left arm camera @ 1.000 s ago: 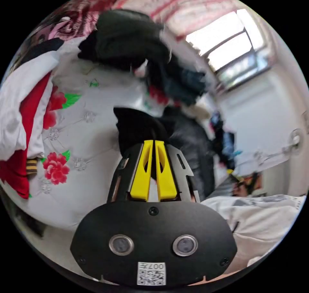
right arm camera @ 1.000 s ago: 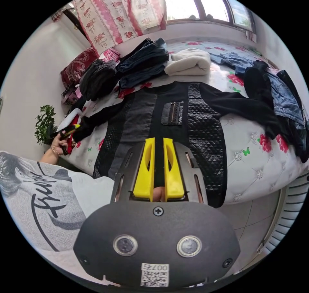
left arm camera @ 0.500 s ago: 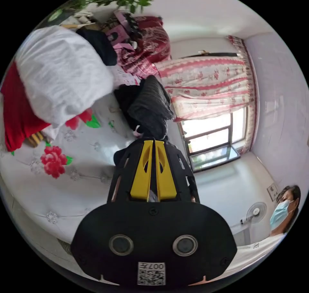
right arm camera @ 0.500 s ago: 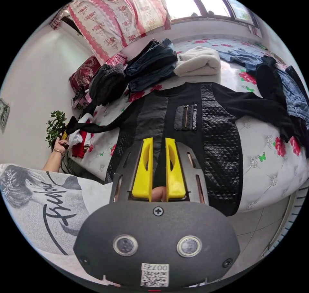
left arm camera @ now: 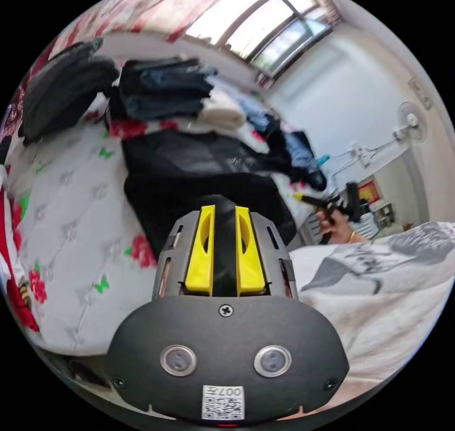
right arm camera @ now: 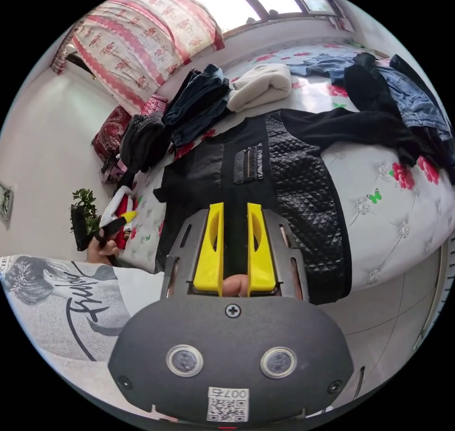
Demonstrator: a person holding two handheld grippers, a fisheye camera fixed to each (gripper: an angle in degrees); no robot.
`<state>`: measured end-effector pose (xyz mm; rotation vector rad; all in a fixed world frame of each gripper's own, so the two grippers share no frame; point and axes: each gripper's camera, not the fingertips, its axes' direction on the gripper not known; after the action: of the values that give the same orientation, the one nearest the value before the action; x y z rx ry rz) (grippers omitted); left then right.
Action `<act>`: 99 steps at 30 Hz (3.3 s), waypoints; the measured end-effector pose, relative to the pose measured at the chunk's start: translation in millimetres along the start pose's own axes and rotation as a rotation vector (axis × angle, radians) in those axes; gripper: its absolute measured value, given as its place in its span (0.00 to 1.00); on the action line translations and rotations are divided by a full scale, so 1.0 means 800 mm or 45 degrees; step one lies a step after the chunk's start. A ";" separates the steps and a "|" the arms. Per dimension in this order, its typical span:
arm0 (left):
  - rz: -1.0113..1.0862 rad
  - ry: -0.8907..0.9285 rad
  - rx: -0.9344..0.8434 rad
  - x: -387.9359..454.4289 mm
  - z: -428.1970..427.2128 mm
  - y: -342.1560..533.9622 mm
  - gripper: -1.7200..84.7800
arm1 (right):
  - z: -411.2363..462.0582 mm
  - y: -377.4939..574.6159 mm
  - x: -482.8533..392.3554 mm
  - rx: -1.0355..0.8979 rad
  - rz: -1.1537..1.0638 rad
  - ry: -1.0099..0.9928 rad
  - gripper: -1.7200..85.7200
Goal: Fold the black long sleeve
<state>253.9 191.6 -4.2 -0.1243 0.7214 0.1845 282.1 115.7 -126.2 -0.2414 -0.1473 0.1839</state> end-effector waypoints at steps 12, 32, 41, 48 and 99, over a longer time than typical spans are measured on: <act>0.012 -0.446 -0.125 -0.004 0.049 -0.101 0.09 | 0.076 -0.055 -0.016 -0.214 -0.274 0.305 0.12; 0.035 -0.666 -0.313 0.029 0.139 -0.180 0.03 | -0.072 -0.082 -0.064 0.025 -0.797 0.379 0.02; 0.054 -0.650 -0.293 0.030 0.132 -0.189 0.02 | 0.057 -0.027 0.068 -0.488 -0.340 0.321 0.02; -0.069 -0.589 -0.211 0.019 0.112 -0.184 0.04 | 0.019 -0.027 0.077 -0.379 -0.352 0.428 0.04; -0.377 -0.198 -0.042 0.000 0.060 -0.145 0.11 | 0.261 -0.036 -0.255 -0.586 -1.259 0.120 0.02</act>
<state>309.7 87.0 37.3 -0.2434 0.5378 -0.0765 53.7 94.7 56.7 -0.6039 -0.1991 -0.8534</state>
